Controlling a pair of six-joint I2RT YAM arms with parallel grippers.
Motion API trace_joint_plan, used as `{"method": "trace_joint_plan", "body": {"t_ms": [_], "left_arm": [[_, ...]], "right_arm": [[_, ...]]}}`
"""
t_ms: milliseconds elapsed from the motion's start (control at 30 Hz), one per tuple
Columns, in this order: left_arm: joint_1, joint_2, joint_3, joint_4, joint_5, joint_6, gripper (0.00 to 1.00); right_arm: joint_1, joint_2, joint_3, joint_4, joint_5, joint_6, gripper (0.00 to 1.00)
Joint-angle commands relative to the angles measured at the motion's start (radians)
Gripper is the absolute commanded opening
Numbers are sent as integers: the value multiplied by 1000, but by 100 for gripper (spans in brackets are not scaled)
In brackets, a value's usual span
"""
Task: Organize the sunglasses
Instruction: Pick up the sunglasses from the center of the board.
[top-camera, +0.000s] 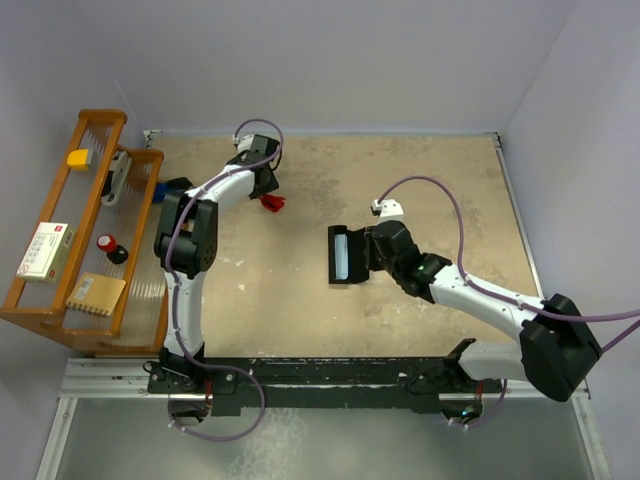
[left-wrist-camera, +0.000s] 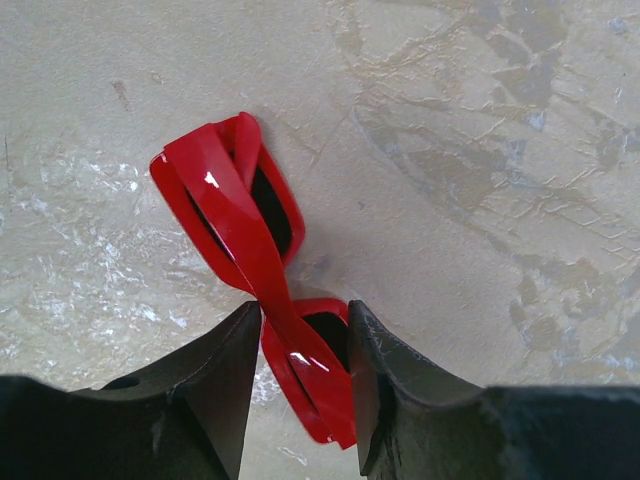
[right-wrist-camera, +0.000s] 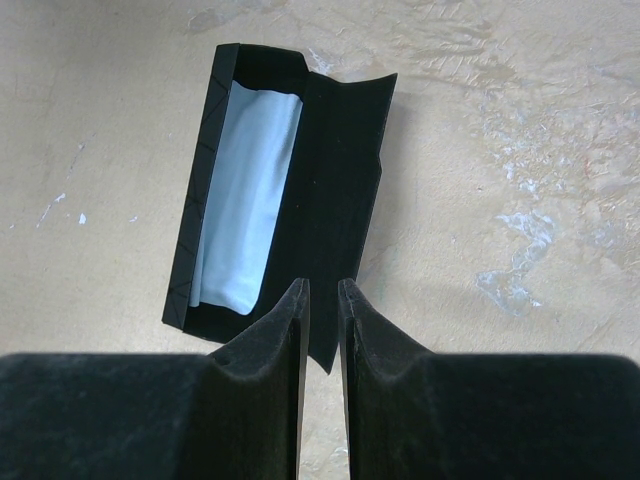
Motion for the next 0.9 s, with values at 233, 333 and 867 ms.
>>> {"method": "trace_joint_plan", "body": {"t_ms": [233, 333, 867], "left_arm": [[3, 20, 63, 1, -15, 9, 31], [3, 21, 64, 2, -13, 11, 25], [2, 14, 63, -8, -15, 33, 4]], "right_arm": [[5, -13, -7, 27, 27, 6, 21], [4, -13, -6, 26, 29, 6, 21], [5, -15, -8, 26, 31, 9, 21]]}}
